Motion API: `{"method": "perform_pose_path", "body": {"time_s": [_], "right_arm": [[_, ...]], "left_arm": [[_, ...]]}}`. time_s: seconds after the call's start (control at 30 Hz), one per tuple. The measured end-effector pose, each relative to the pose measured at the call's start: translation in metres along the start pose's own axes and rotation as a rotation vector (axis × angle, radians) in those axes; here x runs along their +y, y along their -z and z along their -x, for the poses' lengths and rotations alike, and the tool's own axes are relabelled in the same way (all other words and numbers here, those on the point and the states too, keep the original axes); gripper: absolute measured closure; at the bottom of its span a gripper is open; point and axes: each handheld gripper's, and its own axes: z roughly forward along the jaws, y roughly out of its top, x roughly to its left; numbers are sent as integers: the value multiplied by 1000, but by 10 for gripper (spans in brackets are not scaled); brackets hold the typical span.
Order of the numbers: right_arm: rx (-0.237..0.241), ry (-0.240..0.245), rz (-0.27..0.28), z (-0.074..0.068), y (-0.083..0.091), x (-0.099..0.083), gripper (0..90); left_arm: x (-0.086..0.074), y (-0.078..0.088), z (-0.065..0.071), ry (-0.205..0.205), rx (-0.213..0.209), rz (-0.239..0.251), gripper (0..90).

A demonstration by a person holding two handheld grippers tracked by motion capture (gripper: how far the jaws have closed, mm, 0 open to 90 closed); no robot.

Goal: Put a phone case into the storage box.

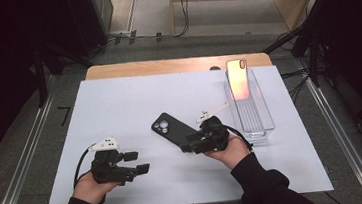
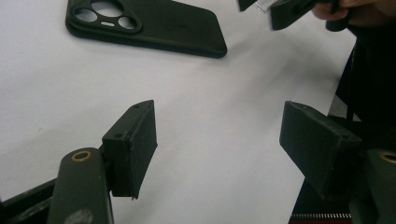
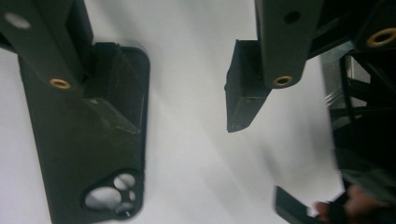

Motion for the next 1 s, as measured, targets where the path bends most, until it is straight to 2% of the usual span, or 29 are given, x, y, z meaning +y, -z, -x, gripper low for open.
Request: {"method": "perform_pose_path", "body": {"time_s": [0.1, 0.2, 0.3, 0.37, 0.47, 0.53, 0.63, 0.77, 1.0], "right_arm": [[25, 6, 13, -5, 15, -1, 384], [19, 29, 33, -7, 28, -6, 325], [21, 13, 57, -6, 44, -16, 306], [40, -1, 63, -6, 54, -21, 293], [41, 20, 75, -5, 64, -28, 280], [12, 29, 70, -4, 71, -35, 273], [-4, 7, 77, 0, 80, -48, 252], [-41, -17, 79, 4, 87, -62, 147], [-73, -61, 63, 11, 100, -82, 146]], "left_arm": [[0, 0, 2, 2, 0, 6, 278], [0, -2, 4, -9, -2, 3, 278], [0, -2, 4, -9, -3, 4, 278], [0, -1, 3, -3, -6, 10, 278], [0, -1, 3, -4, -3, 10, 278], [1, -2, 2, -2, -4, 9, 278], [1, -3, 2, -3, -5, 7, 278], [2, -4, 2, -6, -8, 11, 277], [2, -5, 6, -17, -24, 10, 276]]}}
